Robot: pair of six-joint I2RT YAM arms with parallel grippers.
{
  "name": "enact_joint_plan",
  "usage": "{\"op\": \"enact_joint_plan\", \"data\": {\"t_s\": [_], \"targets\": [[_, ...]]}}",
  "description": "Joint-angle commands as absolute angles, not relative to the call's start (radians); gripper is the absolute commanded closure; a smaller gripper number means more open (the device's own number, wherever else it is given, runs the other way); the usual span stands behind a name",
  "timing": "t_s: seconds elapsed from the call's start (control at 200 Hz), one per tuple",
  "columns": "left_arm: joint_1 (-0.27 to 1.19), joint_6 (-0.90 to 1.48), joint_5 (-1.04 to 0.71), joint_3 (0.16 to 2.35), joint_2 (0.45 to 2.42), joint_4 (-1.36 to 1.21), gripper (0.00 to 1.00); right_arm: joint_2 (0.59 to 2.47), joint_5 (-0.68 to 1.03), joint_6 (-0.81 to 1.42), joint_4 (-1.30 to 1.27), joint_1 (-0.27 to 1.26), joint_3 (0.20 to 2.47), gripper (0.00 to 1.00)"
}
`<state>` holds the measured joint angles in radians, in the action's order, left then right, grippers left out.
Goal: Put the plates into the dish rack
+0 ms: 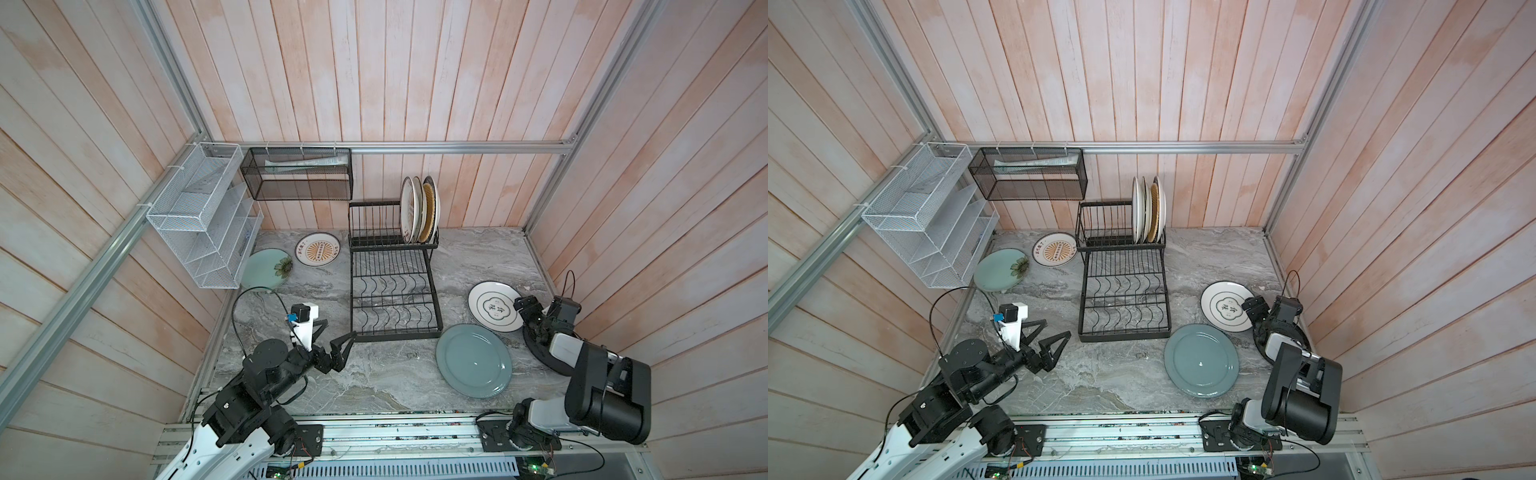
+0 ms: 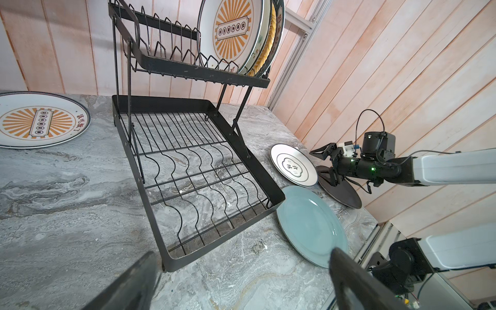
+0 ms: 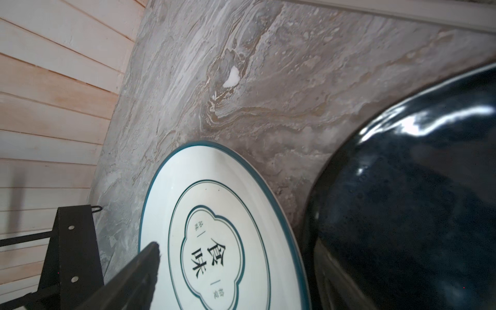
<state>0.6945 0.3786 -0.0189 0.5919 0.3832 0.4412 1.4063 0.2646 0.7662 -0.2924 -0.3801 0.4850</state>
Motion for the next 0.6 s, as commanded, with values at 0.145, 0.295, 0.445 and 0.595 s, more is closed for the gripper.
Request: {"op": "enact_joint_plan", "data": {"t_s": [0.145, 0.295, 0.445, 0.595], "targets": [[0.699, 0.383, -0.018, 0.584, 0.382, 0.435, 0.00, 1.406, 0.318, 0.794, -0.279, -0.369, 0.454, 0.10], [0.699, 0.383, -0.018, 0.584, 0.383, 0.435, 0.00, 1.365, 0.289, 0.806, -0.273, -0.370, 0.434, 0.10], [0.699, 0.383, -0.017, 0.584, 0.383, 0.436, 0.00, 1.308, 0.263, 0.799, -0.234, -0.371, 0.440, 0.10], [0.699, 0.383, -0.017, 0.584, 0.383, 0.436, 0.00, 1.264, 0.232, 0.818, -0.202, -0.373, 0.447, 0.09]]}}
